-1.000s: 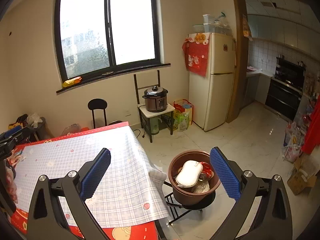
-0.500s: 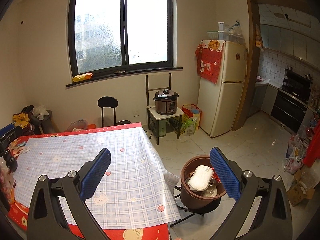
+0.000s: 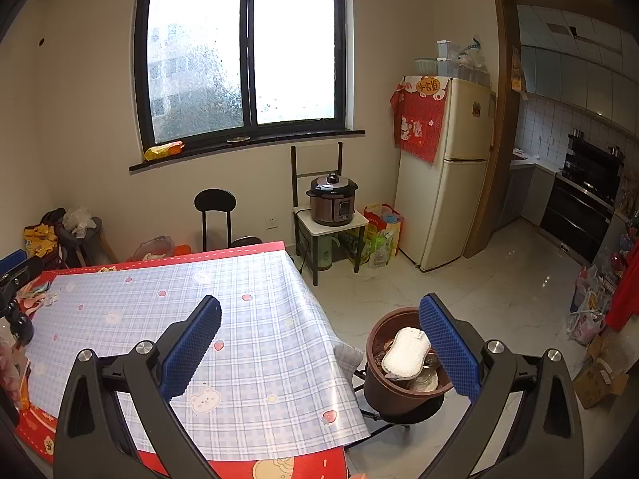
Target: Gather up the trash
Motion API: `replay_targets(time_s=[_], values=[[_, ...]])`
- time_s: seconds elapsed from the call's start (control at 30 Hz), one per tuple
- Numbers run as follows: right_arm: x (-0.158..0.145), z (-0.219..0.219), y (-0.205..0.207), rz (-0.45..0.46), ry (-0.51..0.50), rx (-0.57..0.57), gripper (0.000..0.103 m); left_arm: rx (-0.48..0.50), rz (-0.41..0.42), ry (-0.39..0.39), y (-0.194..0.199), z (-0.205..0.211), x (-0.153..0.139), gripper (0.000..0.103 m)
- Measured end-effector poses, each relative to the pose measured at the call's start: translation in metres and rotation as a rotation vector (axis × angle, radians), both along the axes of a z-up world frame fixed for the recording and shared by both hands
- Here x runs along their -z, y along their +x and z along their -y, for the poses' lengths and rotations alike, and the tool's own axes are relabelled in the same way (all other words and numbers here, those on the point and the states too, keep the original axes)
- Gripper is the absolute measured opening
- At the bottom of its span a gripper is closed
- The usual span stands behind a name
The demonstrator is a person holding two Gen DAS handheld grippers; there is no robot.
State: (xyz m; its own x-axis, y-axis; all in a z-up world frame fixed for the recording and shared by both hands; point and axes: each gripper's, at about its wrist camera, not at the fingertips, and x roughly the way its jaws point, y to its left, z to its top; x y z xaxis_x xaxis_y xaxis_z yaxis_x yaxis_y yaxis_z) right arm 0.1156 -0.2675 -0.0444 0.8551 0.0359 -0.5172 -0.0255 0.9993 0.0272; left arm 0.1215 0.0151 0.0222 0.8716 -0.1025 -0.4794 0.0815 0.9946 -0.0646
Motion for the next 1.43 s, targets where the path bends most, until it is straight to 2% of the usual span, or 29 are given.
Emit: replay_targets(time_s=[0.67,1.43], values=[[0.001,0.002,0.002,-0.009,0.002,0.011,0.098,0.002,-0.011,-0.003,0.002,0.01,0.005,0.097],[0.01,0.03,0.002,-0.04,0.007,0.022,0.098,0.001,-0.039,0.004,0.003,0.035,0.008,0.097]])
